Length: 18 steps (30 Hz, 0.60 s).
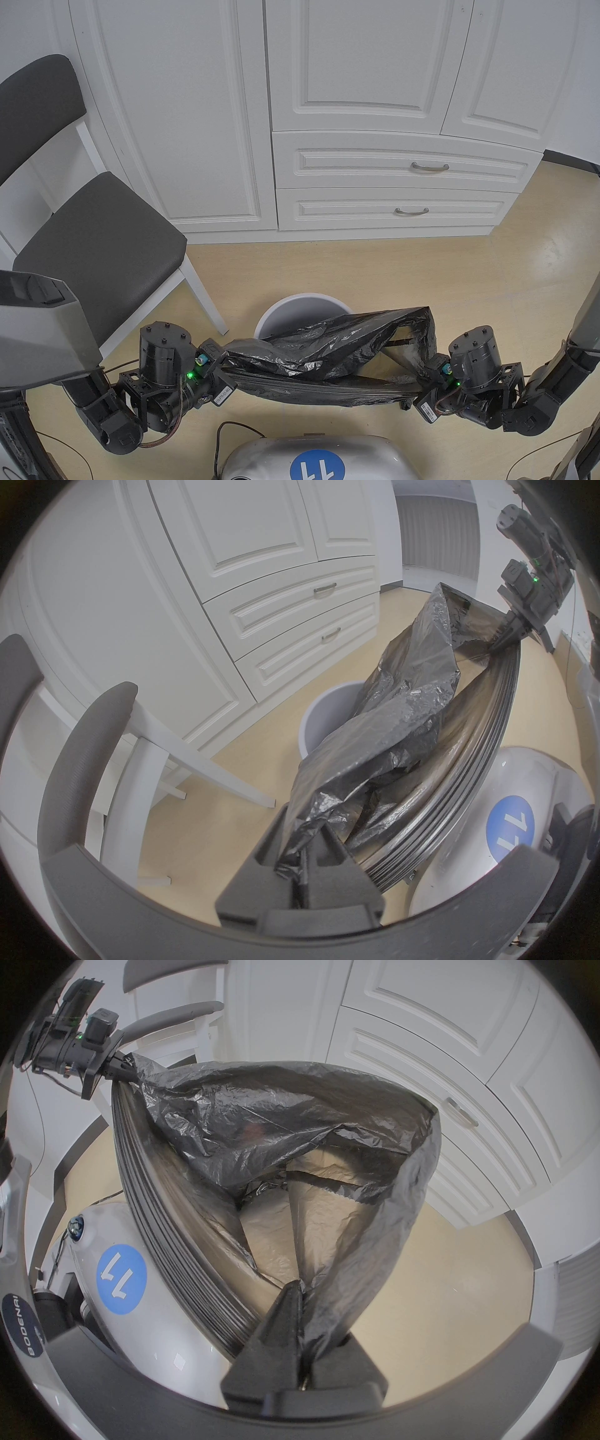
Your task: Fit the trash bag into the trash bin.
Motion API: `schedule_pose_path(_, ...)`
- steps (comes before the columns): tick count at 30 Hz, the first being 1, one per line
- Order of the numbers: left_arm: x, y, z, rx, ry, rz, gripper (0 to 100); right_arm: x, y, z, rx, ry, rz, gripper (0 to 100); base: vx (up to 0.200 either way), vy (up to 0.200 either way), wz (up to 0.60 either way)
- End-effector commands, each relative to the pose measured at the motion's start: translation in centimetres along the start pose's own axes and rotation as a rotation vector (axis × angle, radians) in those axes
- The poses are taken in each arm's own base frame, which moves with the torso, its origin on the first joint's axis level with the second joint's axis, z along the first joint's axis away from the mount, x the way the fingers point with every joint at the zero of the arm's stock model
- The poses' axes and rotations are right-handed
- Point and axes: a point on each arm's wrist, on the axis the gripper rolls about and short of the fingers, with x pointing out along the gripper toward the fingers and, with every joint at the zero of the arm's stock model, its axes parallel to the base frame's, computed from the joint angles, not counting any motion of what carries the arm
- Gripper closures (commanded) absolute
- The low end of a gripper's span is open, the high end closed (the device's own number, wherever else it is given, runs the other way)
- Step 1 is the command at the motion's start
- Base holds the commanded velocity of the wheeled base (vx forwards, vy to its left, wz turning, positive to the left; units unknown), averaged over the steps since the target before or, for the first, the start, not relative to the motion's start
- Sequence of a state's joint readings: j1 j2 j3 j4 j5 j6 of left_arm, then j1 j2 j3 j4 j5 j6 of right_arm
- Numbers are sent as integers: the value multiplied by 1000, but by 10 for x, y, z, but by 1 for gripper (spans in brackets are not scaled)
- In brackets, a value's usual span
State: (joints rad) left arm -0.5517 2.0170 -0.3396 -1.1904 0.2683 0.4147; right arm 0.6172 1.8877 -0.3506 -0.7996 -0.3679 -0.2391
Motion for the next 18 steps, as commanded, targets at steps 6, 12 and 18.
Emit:
schedule_pose_path(6, 18, -16, -20, 25, 76, -60, 100, 17, 20, -10, -55, 56, 61, 100, 0, 0, 0)
schedule_pose_path(12, 58, -30, -31, -18, 66, -40, 100, 59, 36, -10, 34, 99, 54, 100, 0, 0, 0)
schedule_pose_path(18, 73, -31, -33, -54, 32, 1, 100, 85, 42, -9, 112, 61, 29, 100, 0, 0, 0)
